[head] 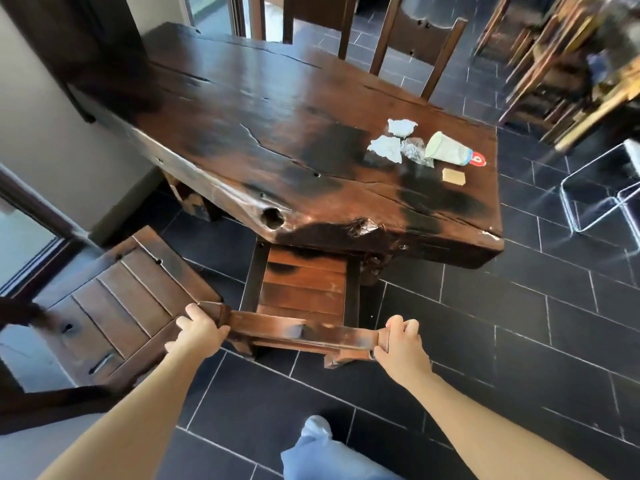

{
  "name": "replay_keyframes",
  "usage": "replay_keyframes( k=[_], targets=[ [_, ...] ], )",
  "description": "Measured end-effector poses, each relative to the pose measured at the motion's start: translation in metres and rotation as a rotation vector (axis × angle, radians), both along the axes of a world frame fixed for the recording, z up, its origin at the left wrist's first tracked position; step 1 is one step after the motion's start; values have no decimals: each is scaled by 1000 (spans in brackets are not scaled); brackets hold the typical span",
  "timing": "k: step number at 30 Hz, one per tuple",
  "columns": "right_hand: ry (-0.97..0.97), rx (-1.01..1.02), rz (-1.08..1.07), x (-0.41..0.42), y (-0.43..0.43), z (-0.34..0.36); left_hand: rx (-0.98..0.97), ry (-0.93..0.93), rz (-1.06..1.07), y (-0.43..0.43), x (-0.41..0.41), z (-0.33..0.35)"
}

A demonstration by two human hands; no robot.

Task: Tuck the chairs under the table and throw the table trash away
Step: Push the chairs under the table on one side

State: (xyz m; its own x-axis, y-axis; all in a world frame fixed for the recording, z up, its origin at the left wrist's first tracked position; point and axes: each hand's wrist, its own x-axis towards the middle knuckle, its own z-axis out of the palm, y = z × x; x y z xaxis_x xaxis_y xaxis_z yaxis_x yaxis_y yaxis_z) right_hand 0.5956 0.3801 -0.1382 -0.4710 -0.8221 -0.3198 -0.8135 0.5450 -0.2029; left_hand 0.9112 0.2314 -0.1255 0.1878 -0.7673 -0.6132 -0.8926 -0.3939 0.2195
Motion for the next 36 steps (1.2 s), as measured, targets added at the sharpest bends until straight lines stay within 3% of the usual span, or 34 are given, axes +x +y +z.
replay_keyframes(
  k=[6, 13, 26, 28, 32, 36],
  targets=[
    [-48, 200, -4, -8, -9, 7, 13, -30, -45, -1, 1, -2],
    [3, 175, -56, 3, -10, 11, -13, -135, -214, -4, 7, -6],
    [9, 258, -182, 65, 17, 23, 69, -81, -419, -26, 62, 7],
    [39, 296, -188, 72, 17, 22, -11, -116, -523, -28, 65, 7],
    [199, 417, -82, 80, 11, 26, -369, -39, -856, -14, 73, -13],
    [368, 571, 39, 84, -4, 24, -450, -60, -1128, -32, 86, -19]
  ],
)
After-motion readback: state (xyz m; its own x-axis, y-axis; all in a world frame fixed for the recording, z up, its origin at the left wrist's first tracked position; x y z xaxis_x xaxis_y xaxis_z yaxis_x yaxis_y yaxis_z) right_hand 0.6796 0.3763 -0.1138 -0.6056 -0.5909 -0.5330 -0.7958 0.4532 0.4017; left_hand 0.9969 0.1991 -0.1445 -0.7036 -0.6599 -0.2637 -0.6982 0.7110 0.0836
